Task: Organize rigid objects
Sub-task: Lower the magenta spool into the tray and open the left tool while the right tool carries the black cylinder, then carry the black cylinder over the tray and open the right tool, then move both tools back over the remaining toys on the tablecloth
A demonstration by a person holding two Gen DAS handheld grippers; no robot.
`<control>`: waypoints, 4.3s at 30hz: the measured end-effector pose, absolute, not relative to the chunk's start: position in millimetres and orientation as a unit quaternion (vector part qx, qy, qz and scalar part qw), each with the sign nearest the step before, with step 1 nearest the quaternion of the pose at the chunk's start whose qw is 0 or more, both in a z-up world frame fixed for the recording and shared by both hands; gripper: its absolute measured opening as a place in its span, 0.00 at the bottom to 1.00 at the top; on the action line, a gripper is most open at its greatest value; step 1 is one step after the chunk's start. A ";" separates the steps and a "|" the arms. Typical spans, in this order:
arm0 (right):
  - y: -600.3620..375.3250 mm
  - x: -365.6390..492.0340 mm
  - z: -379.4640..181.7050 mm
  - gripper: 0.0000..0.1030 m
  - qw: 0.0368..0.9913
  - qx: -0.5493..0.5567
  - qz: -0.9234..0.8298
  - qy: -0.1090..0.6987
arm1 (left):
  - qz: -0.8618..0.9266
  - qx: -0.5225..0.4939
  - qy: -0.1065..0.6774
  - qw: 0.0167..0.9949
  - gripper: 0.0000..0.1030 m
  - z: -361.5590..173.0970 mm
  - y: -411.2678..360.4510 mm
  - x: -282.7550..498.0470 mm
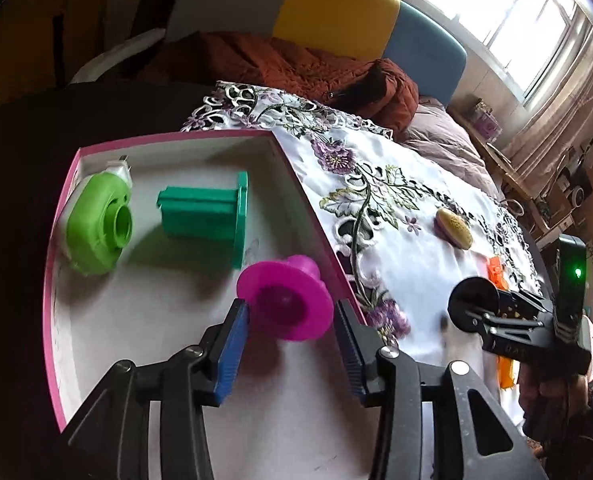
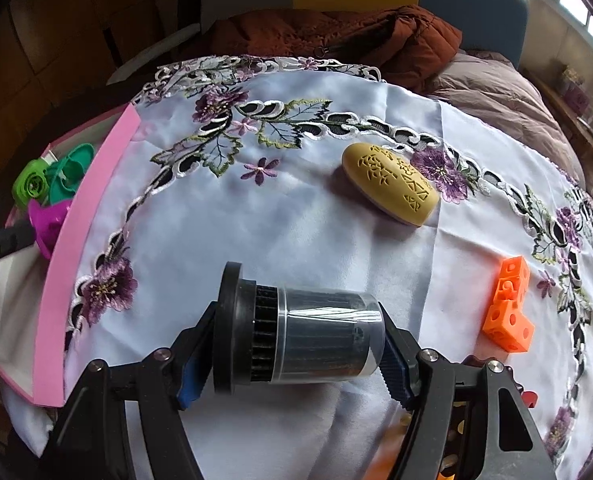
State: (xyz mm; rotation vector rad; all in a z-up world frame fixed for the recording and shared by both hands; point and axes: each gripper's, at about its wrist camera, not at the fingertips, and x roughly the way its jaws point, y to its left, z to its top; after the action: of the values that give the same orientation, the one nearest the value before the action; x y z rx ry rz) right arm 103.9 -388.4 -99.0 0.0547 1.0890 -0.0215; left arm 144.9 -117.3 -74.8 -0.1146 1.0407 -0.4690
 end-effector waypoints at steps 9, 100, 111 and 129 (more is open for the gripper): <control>-393.7 105.2 -93.4 0.72 0.862 0.051 -0.007 0.505 | -0.204 -0.071 0.488 0.846 0.43 -67.1 -91.0 111.5; -93.7 175.9 -84.7 0.75 0.854 -0.046 0.172 0.488 | -0.047 -0.094 0.441 0.891 0.43 -63.0 51.1 45.5; -133.0 137.2 -48.7 0.81 0.881 -0.020 0.169 0.441 | -0.043 -0.084 0.439 0.894 0.43 -59.0 44.3 40.8; -225.7 87.9 -29.4 0.84 0.908 0.001 0.102 0.407 | -0.074 -0.043 0.430 0.899 0.43 -44.2 9.7 33.3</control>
State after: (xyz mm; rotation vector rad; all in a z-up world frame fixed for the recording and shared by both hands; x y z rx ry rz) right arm 87.9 -225.7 -29.4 0.0012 0.8410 0.2097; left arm 33.3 9.7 -44.2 -0.0886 0.8902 -0.1526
